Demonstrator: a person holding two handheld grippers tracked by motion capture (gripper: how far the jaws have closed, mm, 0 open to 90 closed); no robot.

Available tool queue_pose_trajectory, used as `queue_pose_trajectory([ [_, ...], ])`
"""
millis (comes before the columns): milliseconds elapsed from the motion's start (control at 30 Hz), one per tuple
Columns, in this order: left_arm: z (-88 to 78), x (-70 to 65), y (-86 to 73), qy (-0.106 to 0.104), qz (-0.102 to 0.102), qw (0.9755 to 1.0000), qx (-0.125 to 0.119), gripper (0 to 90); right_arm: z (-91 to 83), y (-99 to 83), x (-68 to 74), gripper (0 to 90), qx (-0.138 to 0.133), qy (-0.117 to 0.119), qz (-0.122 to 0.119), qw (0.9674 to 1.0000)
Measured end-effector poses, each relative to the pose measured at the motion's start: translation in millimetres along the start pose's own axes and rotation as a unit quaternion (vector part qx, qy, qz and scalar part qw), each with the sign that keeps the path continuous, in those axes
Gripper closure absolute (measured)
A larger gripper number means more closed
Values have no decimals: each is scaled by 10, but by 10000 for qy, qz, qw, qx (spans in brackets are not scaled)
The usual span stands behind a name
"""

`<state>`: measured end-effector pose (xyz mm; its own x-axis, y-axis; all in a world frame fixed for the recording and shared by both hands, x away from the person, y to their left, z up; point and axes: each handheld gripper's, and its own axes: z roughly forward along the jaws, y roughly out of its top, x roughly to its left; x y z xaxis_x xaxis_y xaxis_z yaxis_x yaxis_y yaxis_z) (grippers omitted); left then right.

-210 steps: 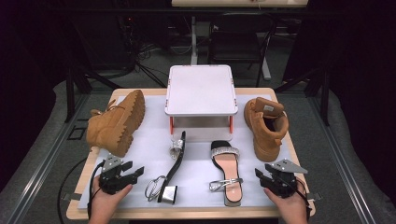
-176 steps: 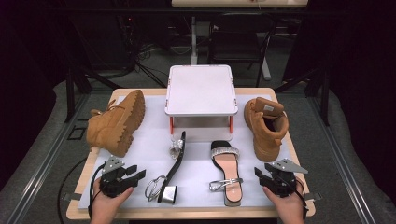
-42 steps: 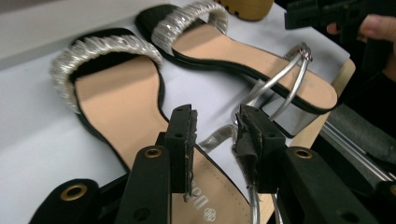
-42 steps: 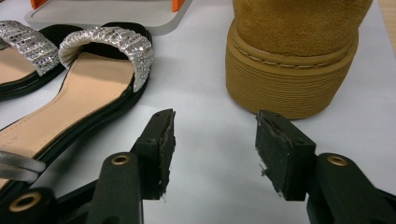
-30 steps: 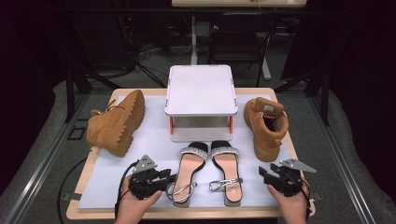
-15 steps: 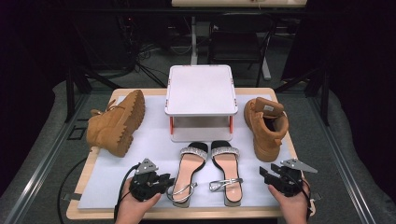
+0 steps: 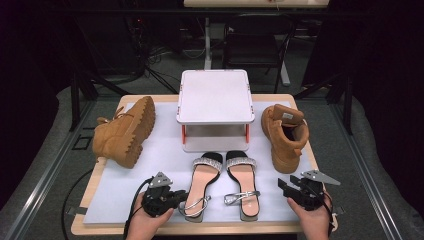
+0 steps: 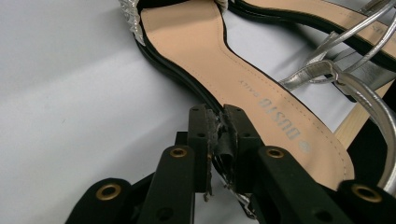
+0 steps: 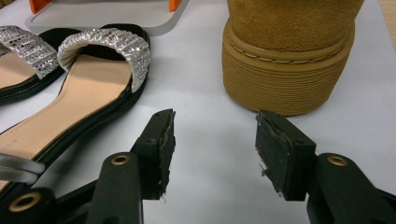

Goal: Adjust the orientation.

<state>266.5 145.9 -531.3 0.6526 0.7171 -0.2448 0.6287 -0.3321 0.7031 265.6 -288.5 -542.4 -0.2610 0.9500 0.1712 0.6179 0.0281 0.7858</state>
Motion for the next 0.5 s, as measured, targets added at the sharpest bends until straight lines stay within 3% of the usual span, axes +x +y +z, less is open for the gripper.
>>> queue_pose_trajectory([
  [367, -14, 6, 16, -59, -41, 10000, -13, 869, 2, 1, -6, 473, -16, 7, 37, 10000],
  [500, -33, 29, 25, 48, -38, 10000, -9, 871, -3, 1, -12, 473, -22, 20, 46, 10000],
])
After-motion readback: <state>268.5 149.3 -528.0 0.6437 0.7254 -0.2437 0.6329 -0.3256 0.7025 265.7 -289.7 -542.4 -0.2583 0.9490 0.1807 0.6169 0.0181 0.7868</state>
